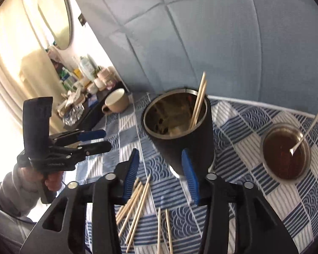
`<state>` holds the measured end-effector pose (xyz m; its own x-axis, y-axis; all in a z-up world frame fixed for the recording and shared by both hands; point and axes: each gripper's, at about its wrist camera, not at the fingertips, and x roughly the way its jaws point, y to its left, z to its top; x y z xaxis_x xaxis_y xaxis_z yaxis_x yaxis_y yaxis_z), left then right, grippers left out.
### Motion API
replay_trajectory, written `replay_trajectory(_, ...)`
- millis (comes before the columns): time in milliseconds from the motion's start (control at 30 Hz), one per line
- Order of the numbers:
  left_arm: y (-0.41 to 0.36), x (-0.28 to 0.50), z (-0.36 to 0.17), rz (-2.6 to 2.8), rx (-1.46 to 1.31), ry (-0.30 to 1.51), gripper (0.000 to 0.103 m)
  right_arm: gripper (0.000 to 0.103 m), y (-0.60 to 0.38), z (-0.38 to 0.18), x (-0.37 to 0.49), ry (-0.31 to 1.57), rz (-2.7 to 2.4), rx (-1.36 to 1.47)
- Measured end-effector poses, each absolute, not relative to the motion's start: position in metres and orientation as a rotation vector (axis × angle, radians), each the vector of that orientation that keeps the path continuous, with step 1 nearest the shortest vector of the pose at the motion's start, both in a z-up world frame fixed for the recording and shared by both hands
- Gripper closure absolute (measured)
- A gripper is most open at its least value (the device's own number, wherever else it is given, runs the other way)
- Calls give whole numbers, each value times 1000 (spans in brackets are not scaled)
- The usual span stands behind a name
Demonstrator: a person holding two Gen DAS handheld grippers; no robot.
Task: Organize utensils
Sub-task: 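Move both tools back down toward the remaining chopsticks on the cloth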
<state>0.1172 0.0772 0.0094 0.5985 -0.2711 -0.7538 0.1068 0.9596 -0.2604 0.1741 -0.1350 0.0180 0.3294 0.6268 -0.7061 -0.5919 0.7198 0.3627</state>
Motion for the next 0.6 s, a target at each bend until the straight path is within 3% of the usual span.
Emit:
replay_trajectory(333,76,95,-47,-155,-120,1090,31,51,-139,-32,139,1079,751,-94)
replay_trajectory(600,75,93,-79,-117,-107,1187,29,50,-141,-75,118,1185,696,-182)
